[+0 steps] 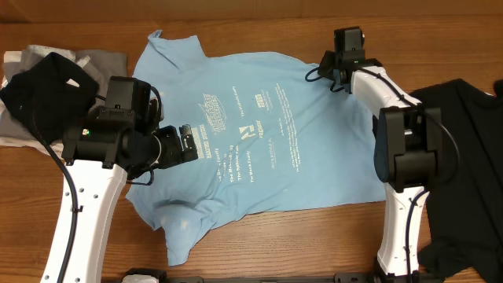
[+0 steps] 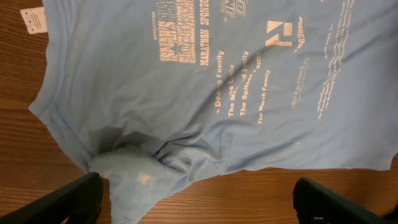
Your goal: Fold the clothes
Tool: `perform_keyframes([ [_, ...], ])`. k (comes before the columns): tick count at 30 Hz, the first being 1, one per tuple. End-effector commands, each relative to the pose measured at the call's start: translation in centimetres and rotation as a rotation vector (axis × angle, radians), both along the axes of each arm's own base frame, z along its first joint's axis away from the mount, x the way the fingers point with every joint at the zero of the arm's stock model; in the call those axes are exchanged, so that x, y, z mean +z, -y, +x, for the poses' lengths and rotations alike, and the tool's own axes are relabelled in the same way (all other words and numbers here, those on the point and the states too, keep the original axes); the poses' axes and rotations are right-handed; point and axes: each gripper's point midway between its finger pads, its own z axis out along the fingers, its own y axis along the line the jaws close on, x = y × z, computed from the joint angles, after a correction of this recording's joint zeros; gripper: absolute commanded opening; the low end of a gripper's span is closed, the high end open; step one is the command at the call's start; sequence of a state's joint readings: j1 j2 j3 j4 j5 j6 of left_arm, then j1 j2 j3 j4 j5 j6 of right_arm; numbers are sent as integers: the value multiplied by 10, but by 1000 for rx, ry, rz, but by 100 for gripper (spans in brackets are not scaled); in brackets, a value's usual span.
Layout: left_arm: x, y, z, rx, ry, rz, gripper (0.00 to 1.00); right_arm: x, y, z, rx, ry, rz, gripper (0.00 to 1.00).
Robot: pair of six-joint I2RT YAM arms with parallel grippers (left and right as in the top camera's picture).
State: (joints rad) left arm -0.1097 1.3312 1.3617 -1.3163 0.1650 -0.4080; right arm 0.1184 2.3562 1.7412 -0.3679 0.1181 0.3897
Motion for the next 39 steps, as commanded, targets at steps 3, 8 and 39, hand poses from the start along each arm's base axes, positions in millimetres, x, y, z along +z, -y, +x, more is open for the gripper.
perform_keyframes([
  [3,2,2,-2,-30,11,-1,100,1,3,10,-16,27,-16,11],
  [8,2,2,-2,-30,12,-1,100,12,3,18,-18,52,-14,5],
  [39,2,-2,1,-22,23,22,100,84,94,50,-334,259,-219,4],
])
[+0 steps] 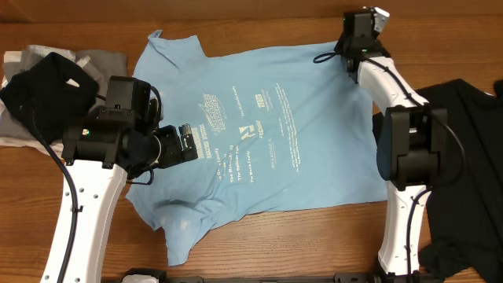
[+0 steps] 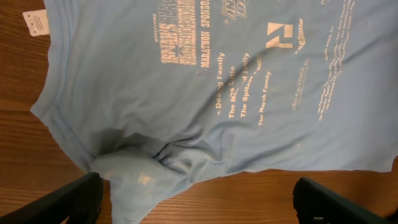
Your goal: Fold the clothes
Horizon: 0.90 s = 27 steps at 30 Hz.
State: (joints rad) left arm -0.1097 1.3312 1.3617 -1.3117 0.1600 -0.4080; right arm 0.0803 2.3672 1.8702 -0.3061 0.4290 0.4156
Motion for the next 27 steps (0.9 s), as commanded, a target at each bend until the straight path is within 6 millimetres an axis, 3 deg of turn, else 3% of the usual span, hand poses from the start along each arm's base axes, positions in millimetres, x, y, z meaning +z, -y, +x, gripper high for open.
perform_keyframes([
  [1,2,-2,0,-23,18,18,100,22,25,11,-70,63,-25,5],
  [2,2,-2,0,-23,18,18,100,27,28,13,-73,71,-25,9],
  [3,2,-2,0,-24,18,18,100,31,30,14,-76,75,-25,25],
  [5,2,-2,1,-23,22,18,100,38,34,15,-73,70,-34,82],
  [6,2,-2,1,-23,25,18,100,42,34,15,-63,62,-48,95],
  [7,2,-1,2,-23,28,17,100,47,34,16,-46,48,-69,100],
  [12,4,-1,7,-23,51,14,100,73,39,9,-32,-17,-127,100],
  [18,5,-1,8,-23,56,14,100,99,46,-22,-117,-121,-80,100],
  [23,5,0,10,-23,62,13,100,117,55,-71,-254,-214,58,100],
  [27,5,0,9,-24,58,13,100,107,73,-127,-423,-354,228,100],
])
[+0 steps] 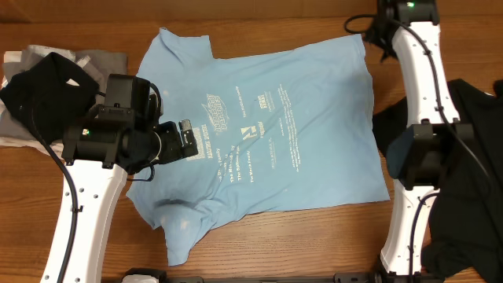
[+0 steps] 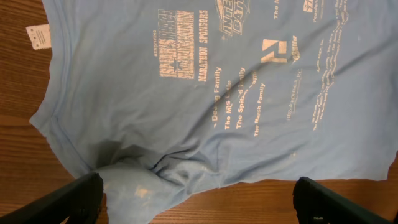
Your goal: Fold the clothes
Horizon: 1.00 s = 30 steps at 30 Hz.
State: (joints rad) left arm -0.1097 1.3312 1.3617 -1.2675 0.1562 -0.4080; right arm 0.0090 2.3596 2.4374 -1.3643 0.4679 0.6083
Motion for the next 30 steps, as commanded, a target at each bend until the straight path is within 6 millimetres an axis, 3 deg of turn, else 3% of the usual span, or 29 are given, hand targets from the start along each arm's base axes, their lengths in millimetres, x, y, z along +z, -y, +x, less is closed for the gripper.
perform_keyframes([
  [1,2,-1,-1,-24,14,15,100,15,24,-38,-253,15,173,100],
  [5,2,-1,0,-24,21,15,100,-11,38,-74,-325,-143,236,100],
  [10,2,-1,0,-24,21,15,100,-24,55,-90,-349,-208,264,96],
  [11,2,-1,0,-24,20,15,100,-26,53,-92,-328,-224,284,88],
  [13,2,-1,-1,-24,17,15,100,-34,48,-95,-266,-268,322,58],
  [16,2,-1,-1,-24,15,16,100,-45,46,-102,-251,-312,332,48],
  [19,2,-1,0,-24,19,16,100,-57,44,-109,-256,-352,338,4],
  [24,2,-1,0,-24,18,16,100,-85,34,-116,-249,-400,386,4],
  [30,2,-1,0,-24,18,16,100,-114,-2,-106,-39,-403,576,4],
])
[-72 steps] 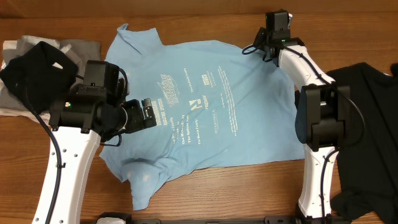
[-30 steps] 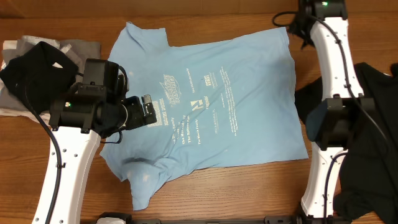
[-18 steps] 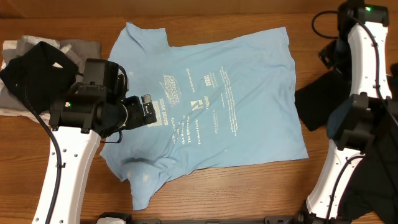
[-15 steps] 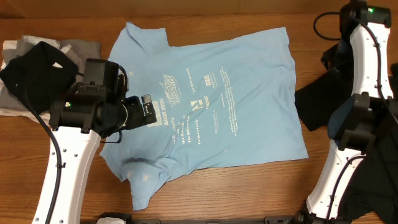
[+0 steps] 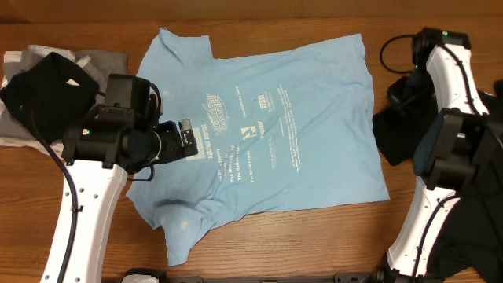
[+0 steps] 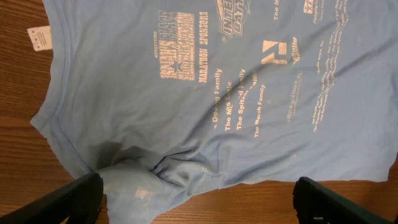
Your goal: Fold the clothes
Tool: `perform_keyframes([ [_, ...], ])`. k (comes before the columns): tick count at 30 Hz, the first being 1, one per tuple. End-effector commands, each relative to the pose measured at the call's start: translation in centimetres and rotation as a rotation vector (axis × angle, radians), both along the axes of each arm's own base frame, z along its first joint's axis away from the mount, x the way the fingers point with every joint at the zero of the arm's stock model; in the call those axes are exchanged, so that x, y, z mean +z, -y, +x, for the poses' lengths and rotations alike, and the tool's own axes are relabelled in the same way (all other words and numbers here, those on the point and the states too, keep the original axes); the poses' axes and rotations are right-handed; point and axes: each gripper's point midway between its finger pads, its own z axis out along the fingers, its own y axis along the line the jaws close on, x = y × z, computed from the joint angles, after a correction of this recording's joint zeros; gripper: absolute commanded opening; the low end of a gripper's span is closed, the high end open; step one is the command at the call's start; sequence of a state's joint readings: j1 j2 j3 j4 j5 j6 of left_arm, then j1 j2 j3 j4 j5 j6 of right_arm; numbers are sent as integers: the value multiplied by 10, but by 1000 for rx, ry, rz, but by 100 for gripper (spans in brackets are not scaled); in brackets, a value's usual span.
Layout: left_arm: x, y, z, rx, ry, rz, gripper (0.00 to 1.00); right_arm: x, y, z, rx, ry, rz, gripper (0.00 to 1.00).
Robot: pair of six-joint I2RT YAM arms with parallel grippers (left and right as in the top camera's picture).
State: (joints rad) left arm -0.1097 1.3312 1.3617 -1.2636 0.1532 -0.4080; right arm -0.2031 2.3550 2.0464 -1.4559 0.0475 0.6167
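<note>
A light blue T-shirt (image 5: 267, 134) with white print lies spread flat on the wooden table, print side up. Its near-left sleeve (image 5: 182, 229) is bunched and wrinkled, and it shows in the left wrist view too as a crumpled sleeve (image 6: 140, 186). My left gripper (image 5: 187, 141) hovers over the shirt's left part. It stands open (image 6: 199, 205), with black fingertips (image 6: 78, 196) wide apart and nothing between them. My right gripper (image 5: 402, 88) is off the shirt's right edge, dark against black cloth, so its jaws are unreadable.
A pile of black and grey clothes (image 5: 47, 82) lies at the far left. More black garments (image 5: 464, 149) cover the right side of the table. A white tag (image 6: 38, 37) shows at the shirt's collar.
My right arm has left the shirt's far-right corner and now sits further right and nearer, over the black garments. The shirt and my left arm have not moved.
At first my right gripper was at the shirt's far-right part, which lay drawn inward. Then it was further back with that corner. A second ago the corner lay spread out flat at the far edge, and now the gripper is off the shirt. My left gripper stayed open above the shirt.
</note>
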Motion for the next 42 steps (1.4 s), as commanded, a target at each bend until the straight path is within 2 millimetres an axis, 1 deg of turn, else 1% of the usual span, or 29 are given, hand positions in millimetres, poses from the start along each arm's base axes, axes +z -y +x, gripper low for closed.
perform_keyframes([
  [1,2,-1,-1,-25,14,14,100,4,-23,1,96,53,134,4],
  [5,2,-1,-1,-25,14,14,100,-10,-24,-4,95,39,137,4],
  [14,2,-1,-2,-25,13,14,100,-36,-18,-10,85,38,127,4],
  [16,1,-1,-2,-25,10,15,100,-40,-15,-11,80,35,115,4],
  [19,1,-1,-4,-26,3,16,100,-41,-2,-15,42,22,73,4],
  [22,0,-1,-5,-26,-2,16,100,-41,10,-17,15,27,69,4],
  [27,0,-1,-5,-26,-3,16,100,-42,39,-25,-47,25,45,4],
  [32,0,-1,-5,-26,-3,16,100,-42,76,-35,-117,25,-6,4],
  [35,0,-1,-6,-27,-5,17,100,-42,96,-40,-175,35,-24,4],
  [38,0,-1,-6,-36,-3,20,100,-41,117,-49,-254,37,-34,4],
  [40,0,-1,-6,-36,-2,20,100,-37,130,-55,-302,40,-39,4],
  [42,0,-1,-6,-36,-4,20,100,-26,145,-63,-367,28,-60,4],
])
